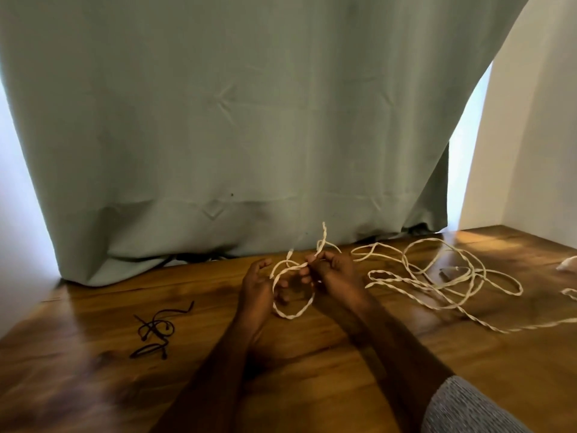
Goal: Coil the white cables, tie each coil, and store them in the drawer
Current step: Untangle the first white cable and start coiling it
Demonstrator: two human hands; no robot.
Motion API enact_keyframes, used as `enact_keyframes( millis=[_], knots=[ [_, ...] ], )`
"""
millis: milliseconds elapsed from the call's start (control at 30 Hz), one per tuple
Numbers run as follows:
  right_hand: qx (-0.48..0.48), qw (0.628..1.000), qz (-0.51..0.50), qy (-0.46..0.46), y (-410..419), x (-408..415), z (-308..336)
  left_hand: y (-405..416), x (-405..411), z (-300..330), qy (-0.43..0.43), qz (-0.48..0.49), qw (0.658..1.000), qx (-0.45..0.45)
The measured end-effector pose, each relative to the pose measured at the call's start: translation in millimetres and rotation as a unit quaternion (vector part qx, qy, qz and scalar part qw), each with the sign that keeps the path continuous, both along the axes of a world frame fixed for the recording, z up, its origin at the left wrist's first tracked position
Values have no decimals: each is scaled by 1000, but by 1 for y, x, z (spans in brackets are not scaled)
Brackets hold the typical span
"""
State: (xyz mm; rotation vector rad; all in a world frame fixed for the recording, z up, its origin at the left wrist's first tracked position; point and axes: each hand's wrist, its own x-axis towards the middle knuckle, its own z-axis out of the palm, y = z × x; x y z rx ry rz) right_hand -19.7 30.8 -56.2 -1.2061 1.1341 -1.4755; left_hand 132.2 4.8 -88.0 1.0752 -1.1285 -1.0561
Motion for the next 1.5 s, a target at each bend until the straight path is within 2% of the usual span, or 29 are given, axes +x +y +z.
enact_keyframes(
  millis=[100, 167, 233, 300, 367, 433, 467, 533, 567, 633, 667, 733, 800, 933, 1000, 1133, 1233, 1333, 1400, 1500],
  knots=[
    [-8, 1000, 7, 17, 2, 1, 1, 3, 1, 1, -21, -22, 999, -11],
    [-25, 997, 31, -64, 1, -2, 6, 7, 3, 2, -18, -41, 999, -26],
    [-23, 983, 62, -170, 1, -6, 9, 12, 5, 4, -4, -54, 998, -26],
    [-8, 969, 72, -238, 1, -8, 8, 16, 6, 6, -2, -72, 997, -15],
    [2, 957, 70, -282, -2, -8, 7, 19, 7, 5, -28, -94, 995, -4],
    [5, 959, 48, -280, -5, -10, 6, 21, 9, 4, -37, -113, 993, -11],
    [3, 972, 20, -234, -5, -11, 5, 23, 10, 4, -35, -123, 992, -19],
    [-28, 996, -65, -49, -3, -9, -1, 23, 12, 3, -63, -133, 989, -36],
    [-55, 990, -112, 66, -1, -7, -5, 23, 11, 3, -85, -132, 987, -39],
    [-116, 946, -168, 251, 9, -4, -10, 24, 8, 5, -104, -127, 986, -24],
    [-146, 936, -141, 288, 14, -5, -10, 25, 8, 6, -102, -127, 986, -16],
    [-193, 932, -3, 307, 20, -11, -4, 21, 8, 4, -87, -122, 989, -4],
    [-235, 900, 103, 352, 23, -16, 5, 19, 12, 4, -55, -113, 992, 6],
    [-238, 841, 169, 455, 16, -14, 8, 16, 16, 4, 7, -107, 993, 50],
    [-232, 830, 170, 477, 11, -12, 6, 14, 17, 3, 52, -132, 985, 98],
    [-174, 854, 204, 446, 12, -14, 9, 15, 17, 4, 59, -182, 972, 135],
    [-143, 845, 242, 455, 17, -15, 12, 13, 13, 4, 64, -184, 970, 144],
    [-138, 847, 234, 456, 21, -19, 19, 10, 13, 1, 53, -181, 969, 162],
    [-147, 882, 222, 388, 26, -20, 24, 14, 12, 3, 19, -191, 970, 148],
    [-154, 962, 177, 140, 31, -8, 31, 25, 4, 10, -107, -220, 966, 85]
  ],
)
